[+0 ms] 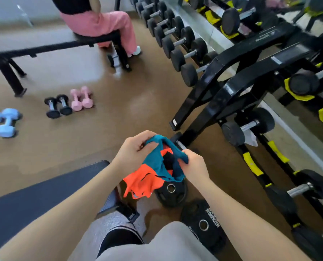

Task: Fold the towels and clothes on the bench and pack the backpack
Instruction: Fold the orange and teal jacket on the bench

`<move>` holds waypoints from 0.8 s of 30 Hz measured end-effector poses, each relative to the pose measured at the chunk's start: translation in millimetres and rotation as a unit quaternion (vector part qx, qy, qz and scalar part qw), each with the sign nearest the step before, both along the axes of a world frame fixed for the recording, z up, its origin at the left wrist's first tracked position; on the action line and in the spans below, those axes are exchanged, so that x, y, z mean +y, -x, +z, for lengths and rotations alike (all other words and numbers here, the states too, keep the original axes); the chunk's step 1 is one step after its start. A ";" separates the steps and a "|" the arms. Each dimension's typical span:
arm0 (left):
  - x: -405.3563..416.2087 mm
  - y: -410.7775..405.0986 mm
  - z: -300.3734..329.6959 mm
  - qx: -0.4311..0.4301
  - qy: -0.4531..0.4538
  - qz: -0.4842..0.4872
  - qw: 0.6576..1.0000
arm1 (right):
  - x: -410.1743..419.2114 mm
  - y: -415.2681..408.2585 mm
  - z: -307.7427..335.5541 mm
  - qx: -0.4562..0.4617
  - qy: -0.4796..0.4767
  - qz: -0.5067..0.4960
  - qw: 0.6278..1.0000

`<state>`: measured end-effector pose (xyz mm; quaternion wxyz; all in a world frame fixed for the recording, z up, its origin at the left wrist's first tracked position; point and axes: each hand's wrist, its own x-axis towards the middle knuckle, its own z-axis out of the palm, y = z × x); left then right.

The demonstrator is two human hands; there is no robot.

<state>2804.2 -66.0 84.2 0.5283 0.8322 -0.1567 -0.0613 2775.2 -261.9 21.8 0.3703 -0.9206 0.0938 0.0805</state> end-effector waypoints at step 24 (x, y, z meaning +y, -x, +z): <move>26.5 85.2 -11.8 0.140 -0.083 0.356 0.920 | -37.1 -69.5 35.9 0.178 -0.266 0.337 0.885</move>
